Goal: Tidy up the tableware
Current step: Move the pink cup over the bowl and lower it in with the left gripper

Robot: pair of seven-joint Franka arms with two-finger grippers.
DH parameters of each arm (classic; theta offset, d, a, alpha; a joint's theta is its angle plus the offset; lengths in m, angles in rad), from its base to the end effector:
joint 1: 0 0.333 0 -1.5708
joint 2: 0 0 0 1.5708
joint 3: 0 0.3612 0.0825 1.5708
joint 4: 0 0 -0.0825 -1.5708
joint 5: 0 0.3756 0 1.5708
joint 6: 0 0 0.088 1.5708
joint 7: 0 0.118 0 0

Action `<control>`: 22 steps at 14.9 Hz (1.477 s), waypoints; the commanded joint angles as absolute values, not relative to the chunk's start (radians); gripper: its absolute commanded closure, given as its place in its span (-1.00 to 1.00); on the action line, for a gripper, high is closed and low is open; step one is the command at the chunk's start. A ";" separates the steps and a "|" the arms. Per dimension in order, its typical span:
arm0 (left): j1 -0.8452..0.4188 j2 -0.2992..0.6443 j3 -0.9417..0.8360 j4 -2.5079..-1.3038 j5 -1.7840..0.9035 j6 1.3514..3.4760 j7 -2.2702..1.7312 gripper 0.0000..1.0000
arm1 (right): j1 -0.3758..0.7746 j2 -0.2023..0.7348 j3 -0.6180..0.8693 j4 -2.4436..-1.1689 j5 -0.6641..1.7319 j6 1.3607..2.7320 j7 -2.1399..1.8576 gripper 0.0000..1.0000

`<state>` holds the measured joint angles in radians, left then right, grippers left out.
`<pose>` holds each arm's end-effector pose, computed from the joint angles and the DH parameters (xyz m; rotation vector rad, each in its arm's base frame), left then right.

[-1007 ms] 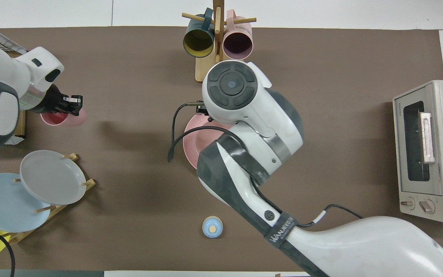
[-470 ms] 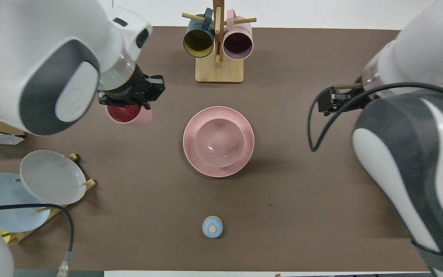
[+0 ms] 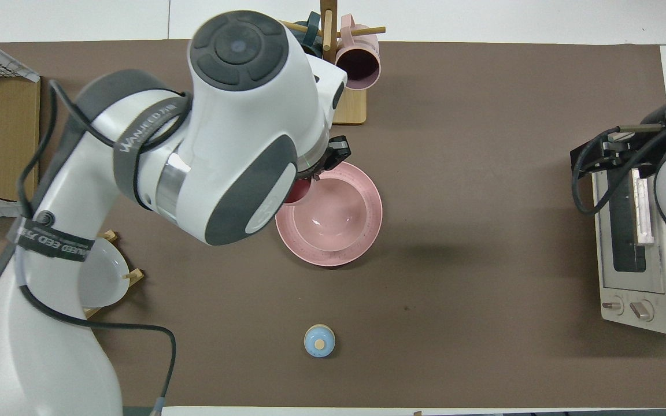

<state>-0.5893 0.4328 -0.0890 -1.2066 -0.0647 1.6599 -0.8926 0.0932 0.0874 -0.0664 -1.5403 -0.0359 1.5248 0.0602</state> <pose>0.5472 -0.4315 0.5681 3.0329 0.3471 -0.0857 0.5686 0.0127 0.6204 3.0911 -0.0514 -0.1559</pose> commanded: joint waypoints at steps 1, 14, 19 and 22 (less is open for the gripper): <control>-0.632 0.429 -0.072 -1.273 -0.068 1.736 -0.939 1.00 | 0.032 0.031 -0.009 -1.640 -0.009 1.562 0.014 -1.00; -0.692 0.503 -0.071 -1.430 -0.051 1.916 -0.979 1.00 | -0.005 -0.052 -0.025 -1.773 -0.020 1.677 -0.011 -1.00; -0.693 0.520 -0.071 -1.436 -0.051 1.922 -0.977 1.00 | -0.020 -0.006 -0.026 -1.721 -0.018 1.629 -0.014 -1.00; -0.692 0.520 -0.072 -1.463 -0.040 1.956 -0.974 1.00 | -0.031 -0.020 -0.023 -1.729 -0.018 1.621 -0.014 -1.00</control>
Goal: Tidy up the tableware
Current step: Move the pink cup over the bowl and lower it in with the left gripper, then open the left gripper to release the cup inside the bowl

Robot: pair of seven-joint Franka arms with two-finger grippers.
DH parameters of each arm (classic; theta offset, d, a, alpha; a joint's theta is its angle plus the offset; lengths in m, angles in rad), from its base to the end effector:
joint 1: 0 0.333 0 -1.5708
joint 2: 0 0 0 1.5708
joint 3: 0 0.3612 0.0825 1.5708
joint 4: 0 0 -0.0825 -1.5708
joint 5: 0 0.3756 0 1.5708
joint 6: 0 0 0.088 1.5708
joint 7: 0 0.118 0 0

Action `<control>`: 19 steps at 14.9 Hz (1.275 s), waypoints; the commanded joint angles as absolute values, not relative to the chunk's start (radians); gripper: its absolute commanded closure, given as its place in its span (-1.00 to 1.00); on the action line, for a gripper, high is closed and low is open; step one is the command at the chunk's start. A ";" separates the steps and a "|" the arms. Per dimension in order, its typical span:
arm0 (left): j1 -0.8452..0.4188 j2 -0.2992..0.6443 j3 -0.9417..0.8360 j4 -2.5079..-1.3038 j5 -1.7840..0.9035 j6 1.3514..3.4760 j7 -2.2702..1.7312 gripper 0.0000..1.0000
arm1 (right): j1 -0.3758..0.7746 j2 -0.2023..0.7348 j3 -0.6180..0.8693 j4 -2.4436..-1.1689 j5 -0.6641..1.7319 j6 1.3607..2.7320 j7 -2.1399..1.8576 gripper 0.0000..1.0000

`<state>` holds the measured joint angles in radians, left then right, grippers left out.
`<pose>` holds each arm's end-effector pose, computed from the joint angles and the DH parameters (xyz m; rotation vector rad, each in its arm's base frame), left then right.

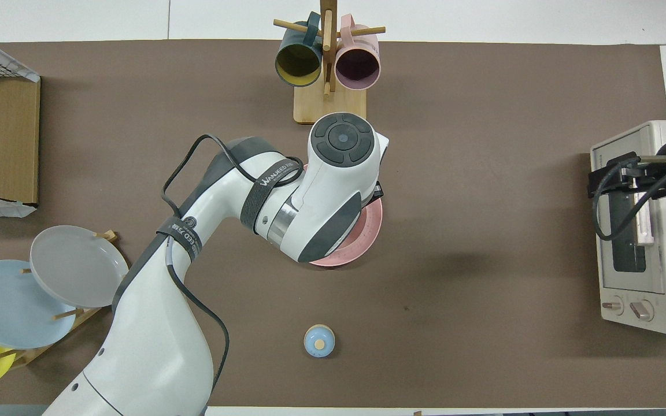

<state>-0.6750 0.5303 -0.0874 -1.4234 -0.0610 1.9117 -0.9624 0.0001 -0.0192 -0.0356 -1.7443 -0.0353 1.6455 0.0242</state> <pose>0.5228 -0.4891 0.4189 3.0810 0.3600 -0.1602 0.5372 -0.0232 0.5949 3.1040 -0.0864 -0.1240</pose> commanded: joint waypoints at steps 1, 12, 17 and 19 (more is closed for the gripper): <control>-0.692 0.520 -0.072 -1.473 -0.035 1.963 -0.971 1.00 | -0.032 -0.021 -0.023 -1.730 -0.018 1.621 -0.014 -1.00; -0.572 0.295 -0.063 -1.431 -0.021 1.734 -0.905 -1.00 | -0.020 -0.017 -0.052 -1.683 0.017 1.620 -0.017 -1.00; -0.321 0.097 -0.063 -1.437 -0.023 1.534 -0.576 -1.00 | -0.018 -0.021 -0.052 -1.643 0.015 1.546 -0.015 -1.00; -0.220 0.062 -0.061 -1.450 -0.023 1.476 -0.395 -1.00 | -0.018 -0.025 -0.052 -1.640 0.015 1.545 -0.015 -1.00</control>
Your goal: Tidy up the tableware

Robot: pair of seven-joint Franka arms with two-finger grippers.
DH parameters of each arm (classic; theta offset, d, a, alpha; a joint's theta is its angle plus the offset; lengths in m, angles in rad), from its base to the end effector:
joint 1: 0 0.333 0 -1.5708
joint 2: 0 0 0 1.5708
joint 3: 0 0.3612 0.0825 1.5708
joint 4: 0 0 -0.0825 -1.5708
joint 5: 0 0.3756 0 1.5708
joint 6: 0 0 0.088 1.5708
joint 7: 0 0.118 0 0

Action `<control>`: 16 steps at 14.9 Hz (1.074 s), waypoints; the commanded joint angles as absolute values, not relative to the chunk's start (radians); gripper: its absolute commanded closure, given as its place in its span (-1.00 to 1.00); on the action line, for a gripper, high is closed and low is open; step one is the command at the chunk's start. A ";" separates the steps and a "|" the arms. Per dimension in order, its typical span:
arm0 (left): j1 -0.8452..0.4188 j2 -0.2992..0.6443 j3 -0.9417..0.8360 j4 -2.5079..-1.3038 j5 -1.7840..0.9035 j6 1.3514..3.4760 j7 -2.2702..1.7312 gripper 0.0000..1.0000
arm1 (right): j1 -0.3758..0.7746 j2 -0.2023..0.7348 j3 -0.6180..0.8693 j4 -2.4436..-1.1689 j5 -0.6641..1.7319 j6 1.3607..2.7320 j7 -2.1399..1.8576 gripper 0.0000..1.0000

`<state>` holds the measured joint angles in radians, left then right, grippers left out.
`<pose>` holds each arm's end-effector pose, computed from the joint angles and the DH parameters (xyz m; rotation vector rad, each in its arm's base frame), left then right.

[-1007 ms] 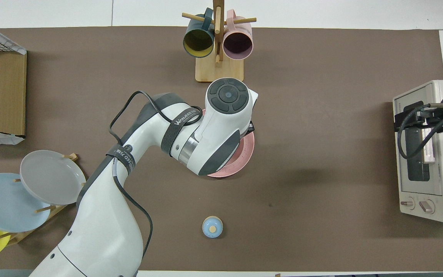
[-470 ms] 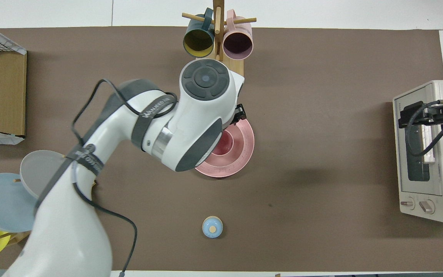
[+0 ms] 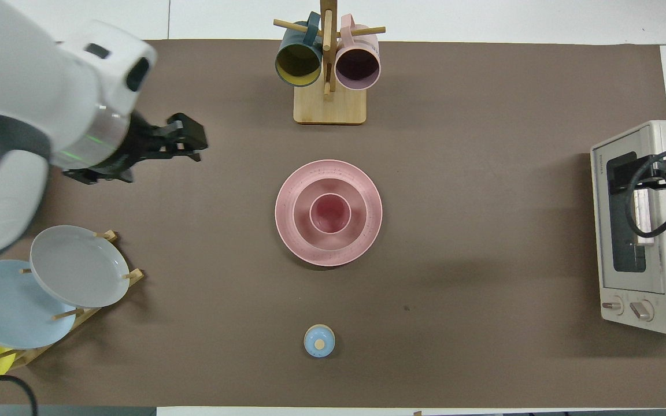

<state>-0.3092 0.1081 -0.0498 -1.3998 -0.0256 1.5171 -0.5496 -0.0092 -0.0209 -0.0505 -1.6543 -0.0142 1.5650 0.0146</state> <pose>0.5423 -0.2047 0.6721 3.0958 0.2941 -0.0080 0.5336 -0.0339 0.6309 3.1260 -0.1155 -0.1075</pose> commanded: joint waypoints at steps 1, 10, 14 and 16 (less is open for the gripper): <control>-0.168 0.049 -0.061 -1.462 -0.023 1.467 -0.317 -1.00 | -0.018 -0.026 -0.052 -1.640 0.015 1.552 -0.014 -1.00; -0.052 -0.058 -0.060 -1.677 -0.021 1.629 -0.118 -1.00 | -0.020 -0.028 -0.061 -1.638 0.015 1.559 -0.023 -1.00; -0.060 -0.049 -0.058 -1.648 -0.012 1.596 -0.124 -1.00 | -0.018 -0.028 -0.052 -1.638 0.015 1.555 -0.021 -1.00; -0.052 -0.049 -0.060 -1.603 -0.011 1.519 -0.121 -1.00 | -0.018 -0.028 -0.052 -1.638 0.015 1.555 -0.020 -1.00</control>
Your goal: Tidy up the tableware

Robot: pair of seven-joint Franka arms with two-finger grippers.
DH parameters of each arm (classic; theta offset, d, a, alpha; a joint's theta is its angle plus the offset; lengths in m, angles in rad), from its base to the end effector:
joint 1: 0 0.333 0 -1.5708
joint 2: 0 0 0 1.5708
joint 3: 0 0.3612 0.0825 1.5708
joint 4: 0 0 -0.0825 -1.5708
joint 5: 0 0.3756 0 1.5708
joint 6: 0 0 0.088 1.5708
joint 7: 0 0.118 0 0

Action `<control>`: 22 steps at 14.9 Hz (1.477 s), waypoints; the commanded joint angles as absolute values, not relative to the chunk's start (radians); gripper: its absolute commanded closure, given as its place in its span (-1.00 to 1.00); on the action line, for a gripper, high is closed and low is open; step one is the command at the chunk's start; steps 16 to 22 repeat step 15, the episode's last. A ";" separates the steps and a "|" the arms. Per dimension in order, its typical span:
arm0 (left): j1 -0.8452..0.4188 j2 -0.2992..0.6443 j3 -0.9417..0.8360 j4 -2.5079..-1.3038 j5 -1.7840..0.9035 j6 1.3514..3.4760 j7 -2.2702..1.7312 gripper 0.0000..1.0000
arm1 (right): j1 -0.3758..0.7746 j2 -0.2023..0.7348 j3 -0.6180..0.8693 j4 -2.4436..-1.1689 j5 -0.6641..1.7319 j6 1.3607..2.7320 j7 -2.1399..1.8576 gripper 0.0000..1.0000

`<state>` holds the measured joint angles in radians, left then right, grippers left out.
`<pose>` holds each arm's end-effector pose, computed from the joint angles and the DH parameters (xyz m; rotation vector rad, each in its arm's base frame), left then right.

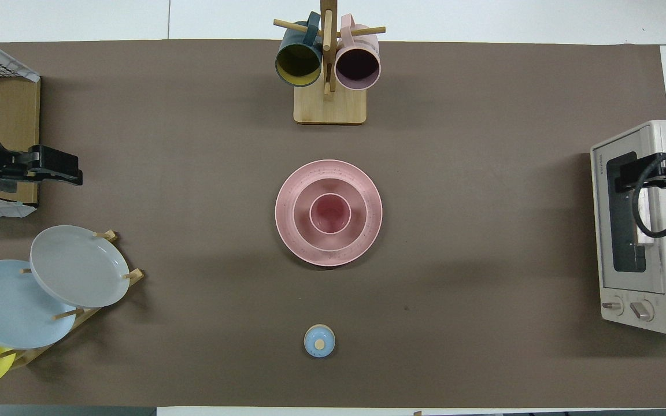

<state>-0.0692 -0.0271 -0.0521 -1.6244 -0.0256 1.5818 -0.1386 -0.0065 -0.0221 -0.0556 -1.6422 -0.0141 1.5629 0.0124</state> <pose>0.5322 -0.0683 0.6495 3.1194 0.0278 -0.0289 0.5337 -0.0352 0.6370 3.1267 -0.1160 -0.0900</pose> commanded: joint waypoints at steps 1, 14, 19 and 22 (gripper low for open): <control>-0.042 -0.057 -0.064 -1.601 -0.011 1.488 -0.118 -1.00 | -0.018 -0.029 -0.052 -1.638 0.015 1.555 -0.018 -1.00; -0.028 -0.080 -0.075 -1.635 -0.021 1.496 -0.106 -1.00 | -0.018 -0.029 -0.043 -1.638 0.015 1.549 -0.021 -1.00; -0.029 -0.080 -0.075 -1.637 -0.021 1.494 -0.107 -1.00 | -0.018 -0.029 -0.043 -1.638 0.015 1.549 -0.021 -1.00; -0.029 -0.080 -0.075 -1.637 -0.021 1.494 -0.107 -1.00 | -0.018 -0.029 -0.043 -1.638 0.015 1.549 -0.021 -1.00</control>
